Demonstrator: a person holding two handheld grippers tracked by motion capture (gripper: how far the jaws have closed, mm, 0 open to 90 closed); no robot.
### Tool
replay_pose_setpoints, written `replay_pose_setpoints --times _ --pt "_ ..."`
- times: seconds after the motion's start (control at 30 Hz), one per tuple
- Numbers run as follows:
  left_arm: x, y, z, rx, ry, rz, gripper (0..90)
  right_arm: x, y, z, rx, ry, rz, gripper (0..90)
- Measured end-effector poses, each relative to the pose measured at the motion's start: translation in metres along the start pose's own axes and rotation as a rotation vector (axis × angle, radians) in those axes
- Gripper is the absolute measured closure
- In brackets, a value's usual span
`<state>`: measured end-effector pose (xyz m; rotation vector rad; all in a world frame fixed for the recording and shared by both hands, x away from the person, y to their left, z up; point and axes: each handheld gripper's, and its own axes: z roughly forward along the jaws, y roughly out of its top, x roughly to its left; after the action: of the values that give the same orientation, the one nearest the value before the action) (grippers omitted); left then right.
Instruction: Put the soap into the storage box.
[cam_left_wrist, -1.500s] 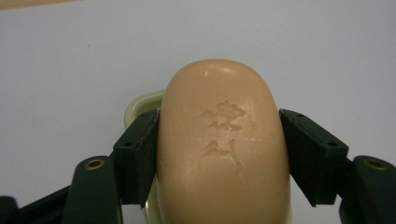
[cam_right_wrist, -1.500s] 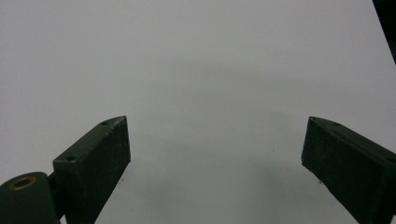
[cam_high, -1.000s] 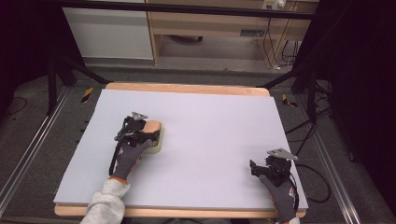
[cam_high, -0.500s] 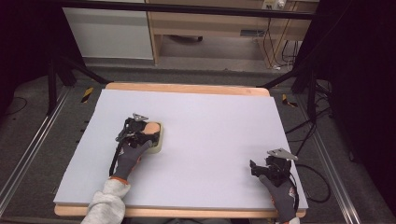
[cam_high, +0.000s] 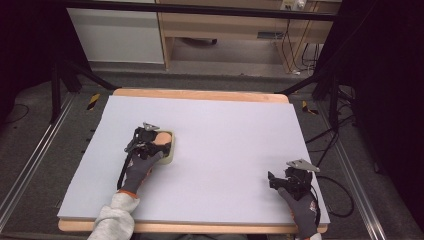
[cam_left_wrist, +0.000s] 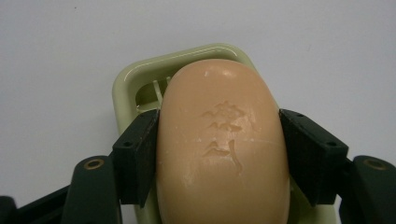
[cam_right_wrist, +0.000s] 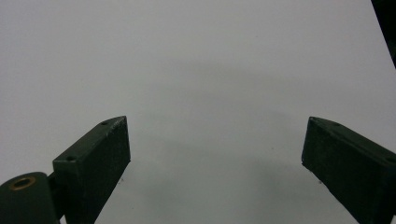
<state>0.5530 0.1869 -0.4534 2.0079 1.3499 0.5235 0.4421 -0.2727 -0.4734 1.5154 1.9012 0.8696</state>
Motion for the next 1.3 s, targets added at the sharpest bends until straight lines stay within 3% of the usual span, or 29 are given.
replay_pose_setpoints --times 0.4,0.6,1.0,1.3 --pt "-0.001 0.000 -0.002 0.012 0.001 0.010 30.9 -0.001 0.000 -0.001 -0.004 -0.001 0.007 8.3" --pt "0.000 0.001 -0.010 0.002 -0.006 0.005 25.1 -0.001 0.000 -0.002 -0.004 0.001 0.008 8.3" --pt "-0.003 -0.005 -0.033 -0.055 -0.017 0.011 24.8 -0.003 -0.001 -0.003 -0.009 -0.002 0.013 8.2" --pt "0.003 -0.018 -0.060 -0.129 -0.028 0.004 24.5 -0.006 -0.002 -0.004 -0.008 -0.006 0.021 8.1"
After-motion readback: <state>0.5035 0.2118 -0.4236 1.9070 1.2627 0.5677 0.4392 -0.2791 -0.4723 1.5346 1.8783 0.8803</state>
